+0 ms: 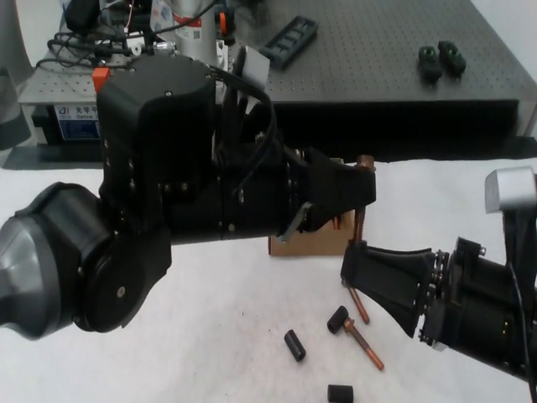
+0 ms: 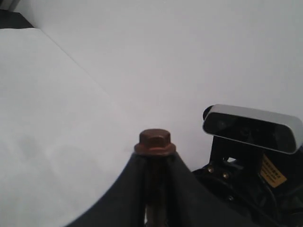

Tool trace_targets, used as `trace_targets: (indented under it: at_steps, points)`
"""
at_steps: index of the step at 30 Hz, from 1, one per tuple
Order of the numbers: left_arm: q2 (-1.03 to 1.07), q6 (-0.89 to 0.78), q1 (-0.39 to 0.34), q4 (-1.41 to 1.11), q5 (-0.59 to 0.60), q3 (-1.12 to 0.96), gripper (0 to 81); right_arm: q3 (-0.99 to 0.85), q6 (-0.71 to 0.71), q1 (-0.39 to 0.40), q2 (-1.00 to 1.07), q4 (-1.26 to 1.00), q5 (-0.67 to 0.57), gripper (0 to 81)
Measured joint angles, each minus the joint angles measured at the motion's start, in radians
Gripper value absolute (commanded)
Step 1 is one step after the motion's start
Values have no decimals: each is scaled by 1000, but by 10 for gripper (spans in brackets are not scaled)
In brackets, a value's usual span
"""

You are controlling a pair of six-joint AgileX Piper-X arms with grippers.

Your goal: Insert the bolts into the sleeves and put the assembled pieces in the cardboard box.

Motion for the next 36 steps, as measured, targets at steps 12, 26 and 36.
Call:
trace_targets:
  at_steps: [12, 26, 36]
  points:
    - [0, 5, 0, 13, -6, 0, 542, 0, 2, -8, 0, -68, 118, 58]
    - [0, 228, 0, 349, -408, 0, 440, -554, -422, -198, 615, 353, 309, 58]
    - [0, 250, 0, 452, -502, 0, 384, -1012, -560, -176, 1065, 657, 433, 58]
